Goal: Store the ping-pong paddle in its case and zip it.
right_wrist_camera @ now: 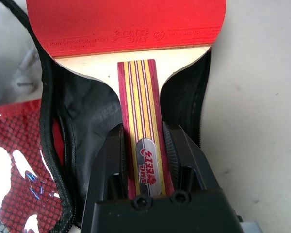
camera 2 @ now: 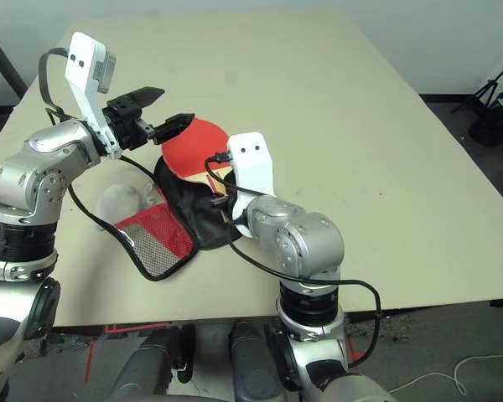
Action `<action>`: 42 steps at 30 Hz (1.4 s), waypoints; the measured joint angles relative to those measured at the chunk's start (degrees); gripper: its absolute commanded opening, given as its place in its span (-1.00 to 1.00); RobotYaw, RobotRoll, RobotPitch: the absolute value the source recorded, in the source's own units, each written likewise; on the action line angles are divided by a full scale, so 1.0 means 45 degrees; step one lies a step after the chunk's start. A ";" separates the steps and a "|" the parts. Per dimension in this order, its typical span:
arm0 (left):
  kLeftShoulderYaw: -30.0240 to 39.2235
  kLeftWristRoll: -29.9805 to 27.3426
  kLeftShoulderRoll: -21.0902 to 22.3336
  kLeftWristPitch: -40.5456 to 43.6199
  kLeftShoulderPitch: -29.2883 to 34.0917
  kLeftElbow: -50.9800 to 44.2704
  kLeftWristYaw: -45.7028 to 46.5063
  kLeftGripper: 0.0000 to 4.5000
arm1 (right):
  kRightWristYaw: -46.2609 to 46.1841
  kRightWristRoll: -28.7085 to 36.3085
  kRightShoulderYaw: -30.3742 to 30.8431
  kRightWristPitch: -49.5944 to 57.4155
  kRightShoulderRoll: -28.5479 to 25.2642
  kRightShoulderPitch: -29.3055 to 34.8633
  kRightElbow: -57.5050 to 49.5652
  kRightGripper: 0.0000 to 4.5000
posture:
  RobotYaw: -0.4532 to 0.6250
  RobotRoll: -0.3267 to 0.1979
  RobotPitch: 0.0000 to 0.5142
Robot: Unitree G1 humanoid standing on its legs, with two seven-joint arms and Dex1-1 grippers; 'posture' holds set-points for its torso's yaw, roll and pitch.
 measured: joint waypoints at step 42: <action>-0.0031 0.0070 0.0029 -0.0366 -0.0263 0.0458 -0.0013 1.00 | 0.0152 -0.0146 0.0588 -0.0508 -0.0211 0.0308 0.1151 -0.51 | -0.26 0.25 -0.30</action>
